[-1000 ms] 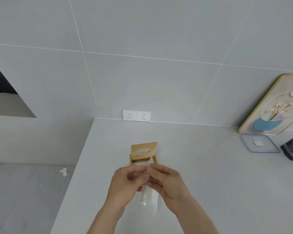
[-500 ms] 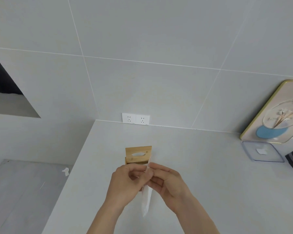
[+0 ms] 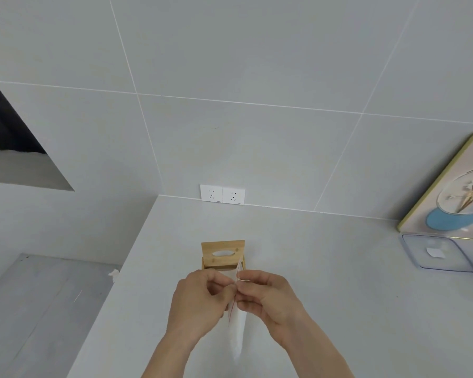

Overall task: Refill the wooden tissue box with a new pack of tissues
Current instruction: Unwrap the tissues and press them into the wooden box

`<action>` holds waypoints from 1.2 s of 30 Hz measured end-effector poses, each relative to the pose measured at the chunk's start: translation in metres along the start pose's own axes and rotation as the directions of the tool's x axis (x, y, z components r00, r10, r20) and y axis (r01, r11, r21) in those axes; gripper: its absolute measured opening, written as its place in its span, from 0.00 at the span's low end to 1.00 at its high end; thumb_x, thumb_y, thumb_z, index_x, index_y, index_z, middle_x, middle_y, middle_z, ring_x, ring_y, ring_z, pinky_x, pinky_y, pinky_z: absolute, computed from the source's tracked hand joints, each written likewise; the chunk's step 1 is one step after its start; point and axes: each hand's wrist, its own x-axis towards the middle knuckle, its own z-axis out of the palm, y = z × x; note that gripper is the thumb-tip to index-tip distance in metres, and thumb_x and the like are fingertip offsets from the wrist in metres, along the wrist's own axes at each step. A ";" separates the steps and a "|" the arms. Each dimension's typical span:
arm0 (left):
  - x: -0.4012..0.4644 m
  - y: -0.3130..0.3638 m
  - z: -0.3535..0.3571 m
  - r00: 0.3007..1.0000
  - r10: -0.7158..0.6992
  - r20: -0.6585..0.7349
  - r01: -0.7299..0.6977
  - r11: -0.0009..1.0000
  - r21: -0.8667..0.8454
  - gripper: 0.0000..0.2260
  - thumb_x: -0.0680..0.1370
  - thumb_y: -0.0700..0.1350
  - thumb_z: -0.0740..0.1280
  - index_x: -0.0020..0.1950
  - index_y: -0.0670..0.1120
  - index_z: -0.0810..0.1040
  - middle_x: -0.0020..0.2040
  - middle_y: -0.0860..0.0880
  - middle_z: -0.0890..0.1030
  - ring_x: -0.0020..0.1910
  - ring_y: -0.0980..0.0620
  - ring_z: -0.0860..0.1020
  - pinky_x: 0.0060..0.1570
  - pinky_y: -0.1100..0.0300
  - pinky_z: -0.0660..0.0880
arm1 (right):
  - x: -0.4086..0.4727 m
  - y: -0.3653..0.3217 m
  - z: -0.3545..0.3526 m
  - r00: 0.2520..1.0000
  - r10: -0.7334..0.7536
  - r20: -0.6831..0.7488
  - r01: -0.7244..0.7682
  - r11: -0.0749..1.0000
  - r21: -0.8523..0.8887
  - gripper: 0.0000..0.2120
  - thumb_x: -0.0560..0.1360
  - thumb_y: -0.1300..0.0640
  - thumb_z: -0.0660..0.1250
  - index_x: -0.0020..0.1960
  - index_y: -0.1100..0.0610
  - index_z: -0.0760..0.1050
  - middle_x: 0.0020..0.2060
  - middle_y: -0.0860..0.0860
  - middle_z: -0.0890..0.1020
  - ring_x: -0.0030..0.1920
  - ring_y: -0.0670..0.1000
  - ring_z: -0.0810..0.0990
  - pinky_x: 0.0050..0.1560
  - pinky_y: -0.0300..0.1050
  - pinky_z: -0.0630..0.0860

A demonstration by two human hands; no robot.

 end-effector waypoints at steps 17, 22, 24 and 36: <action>0.012 -0.014 -0.029 0.971 -0.055 -0.231 0.065 0.997 0.035 0.06 0.73 0.43 0.69 0.36 0.51 0.81 0.33 0.55 0.84 0.34 0.50 0.84 0.37 0.47 0.84 | -0.006 -0.006 -0.018 0.914 -0.259 -0.313 0.111 0.900 -0.421 0.08 0.72 0.67 0.70 0.45 0.55 0.83 0.31 0.50 0.85 0.30 0.49 0.81 0.38 0.47 0.82; 0.013 -0.003 -0.014 0.967 0.112 -0.230 -0.077 0.985 0.156 0.06 0.73 0.46 0.70 0.37 0.54 0.78 0.34 0.62 0.82 0.33 0.58 0.80 0.31 0.67 0.73 | 0.000 -0.005 -0.007 0.914 -0.257 -0.313 0.110 0.902 -0.418 0.06 0.76 0.61 0.67 0.46 0.52 0.81 0.42 0.52 0.84 0.41 0.53 0.82 0.48 0.54 0.82; 0.013 0.001 -0.008 0.966 0.146 -0.212 -0.117 0.983 0.141 0.07 0.73 0.46 0.70 0.36 0.54 0.78 0.33 0.60 0.82 0.32 0.57 0.79 0.29 0.68 0.73 | -0.002 -0.007 -0.001 0.932 -0.226 -0.283 0.104 0.916 -0.388 0.04 0.75 0.52 0.72 0.48 0.51 0.80 0.45 0.51 0.84 0.43 0.52 0.84 0.53 0.57 0.84; 0.023 -0.021 -0.018 0.975 -0.023 -0.223 -0.062 0.929 -0.366 0.05 0.81 0.50 0.67 0.46 0.55 0.81 0.48 0.52 0.86 0.48 0.54 0.84 0.51 0.55 0.79 | -0.012 -0.033 0.001 0.964 -0.266 -0.012 0.253 0.929 -0.271 0.15 0.75 0.74 0.63 0.53 0.59 0.81 0.43 0.54 0.80 0.39 0.57 0.88 0.44 0.54 0.86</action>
